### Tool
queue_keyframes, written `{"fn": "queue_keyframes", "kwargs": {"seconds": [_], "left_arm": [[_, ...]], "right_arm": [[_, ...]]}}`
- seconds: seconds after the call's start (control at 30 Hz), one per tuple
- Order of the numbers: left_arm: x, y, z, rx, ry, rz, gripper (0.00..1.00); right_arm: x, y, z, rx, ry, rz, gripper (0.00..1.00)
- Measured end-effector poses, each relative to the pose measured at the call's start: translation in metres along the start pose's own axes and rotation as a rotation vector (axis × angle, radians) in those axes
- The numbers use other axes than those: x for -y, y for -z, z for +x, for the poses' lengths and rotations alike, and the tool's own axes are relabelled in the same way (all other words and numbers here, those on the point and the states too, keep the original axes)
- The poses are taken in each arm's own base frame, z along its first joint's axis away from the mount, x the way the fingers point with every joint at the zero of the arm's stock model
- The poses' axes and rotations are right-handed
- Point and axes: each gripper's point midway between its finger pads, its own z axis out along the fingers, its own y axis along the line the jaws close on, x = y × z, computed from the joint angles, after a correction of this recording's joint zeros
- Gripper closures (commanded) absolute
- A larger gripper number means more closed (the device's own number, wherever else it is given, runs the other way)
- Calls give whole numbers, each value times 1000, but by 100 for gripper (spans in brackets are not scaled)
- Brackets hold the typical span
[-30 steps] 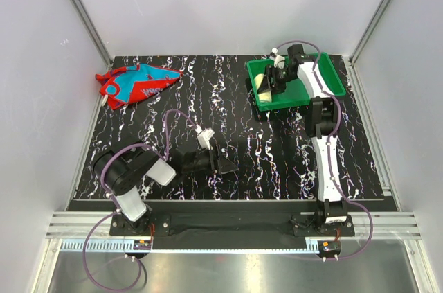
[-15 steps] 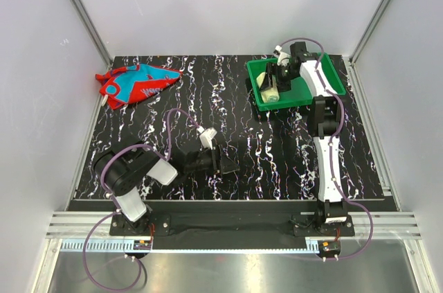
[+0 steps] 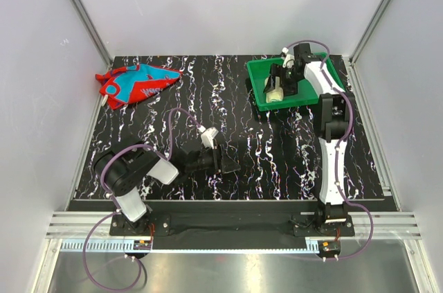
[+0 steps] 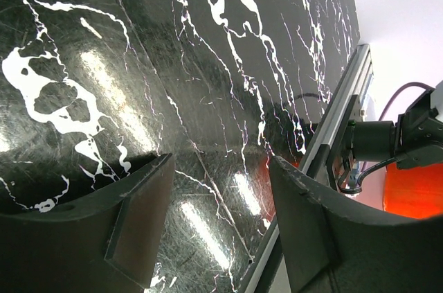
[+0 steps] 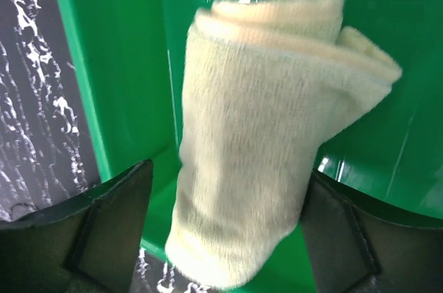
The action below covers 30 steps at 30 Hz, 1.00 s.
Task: Roll the towels
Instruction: Place the rolled towel into the container
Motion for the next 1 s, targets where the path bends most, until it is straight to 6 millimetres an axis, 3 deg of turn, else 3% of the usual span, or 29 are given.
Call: {"fn": "queue_keyframes", "kwargs": {"seconds": [0.1,0.17,0.33,0.57,1.0], "left_arm": [[0,0,0,0,-1,-2,36],[0,-1,0,-1,-2,-2,36],[1,-3,-1,-3,-4,-3,36],[0,-3,-1,-3,-7,-4,36],[1,-4,-1,-6,-5,-5,36]], "right_arm": [[-6,10,1,18,-26,4,3],[-9,15,-4,40,-32,5,5],[-8,22,-17,91,-43,39,16],[1,21,-19,104,-68,92,39],[4,13,-16,107,-99,105,49]]}}
